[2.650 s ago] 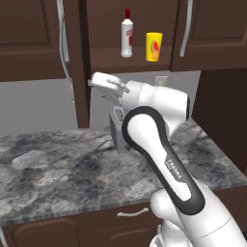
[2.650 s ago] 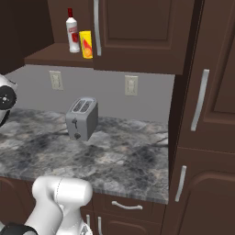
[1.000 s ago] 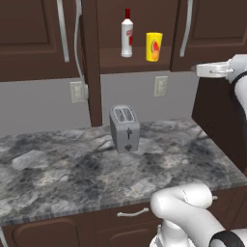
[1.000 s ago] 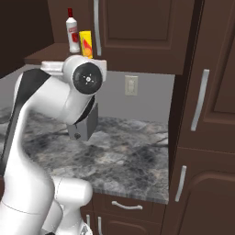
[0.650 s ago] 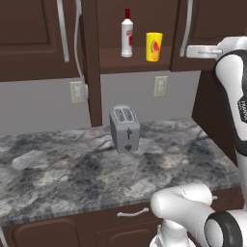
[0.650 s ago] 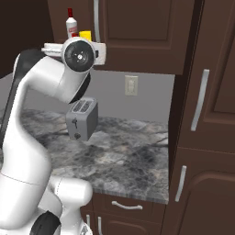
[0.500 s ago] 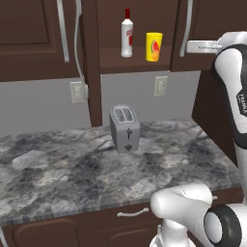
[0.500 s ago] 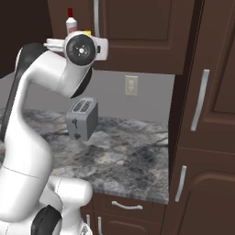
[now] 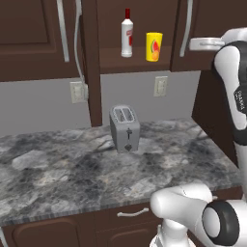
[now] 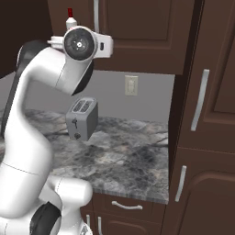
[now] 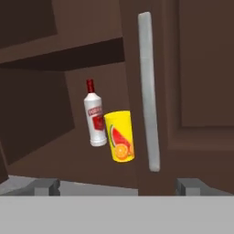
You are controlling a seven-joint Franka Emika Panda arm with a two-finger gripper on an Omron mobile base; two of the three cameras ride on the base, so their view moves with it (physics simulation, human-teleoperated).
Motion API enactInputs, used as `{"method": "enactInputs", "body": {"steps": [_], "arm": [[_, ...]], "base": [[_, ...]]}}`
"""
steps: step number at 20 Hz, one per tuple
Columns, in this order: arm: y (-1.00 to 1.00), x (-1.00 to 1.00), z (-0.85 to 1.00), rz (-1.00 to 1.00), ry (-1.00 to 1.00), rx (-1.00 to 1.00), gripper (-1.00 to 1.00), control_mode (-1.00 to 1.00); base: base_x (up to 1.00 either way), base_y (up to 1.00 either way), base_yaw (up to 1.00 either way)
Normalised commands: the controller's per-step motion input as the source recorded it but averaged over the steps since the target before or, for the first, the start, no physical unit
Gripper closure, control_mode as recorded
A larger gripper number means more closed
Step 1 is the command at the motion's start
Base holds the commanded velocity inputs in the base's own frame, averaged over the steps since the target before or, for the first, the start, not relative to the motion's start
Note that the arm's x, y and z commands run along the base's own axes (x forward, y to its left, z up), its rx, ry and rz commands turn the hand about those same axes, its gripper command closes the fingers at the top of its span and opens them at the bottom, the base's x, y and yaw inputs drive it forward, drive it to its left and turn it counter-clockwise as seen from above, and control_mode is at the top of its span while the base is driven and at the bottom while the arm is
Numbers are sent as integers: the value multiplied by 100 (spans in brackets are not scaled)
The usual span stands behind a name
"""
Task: Open the cabinet directly in front. Then move the liquor and the cup to the dining counter with the candle on it.
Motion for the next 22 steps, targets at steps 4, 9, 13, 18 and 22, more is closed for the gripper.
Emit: {"method": "enactInputs", "body": {"steps": [4,9,13,18,22], "arm": [[0,0,0,-29,0,-12,-100,-100],[0,2,0,-12,0,-5,-100,-100],[0,12,0,0,0,0,-100,-100],[-24,24,0,0,0,0,-100,-100],[-10,19,0,0,0,0,-100,-100]], "base": [[0,0,0],[0,0,0],[0,0,0],[0,0,0],[0,0,0]]}}
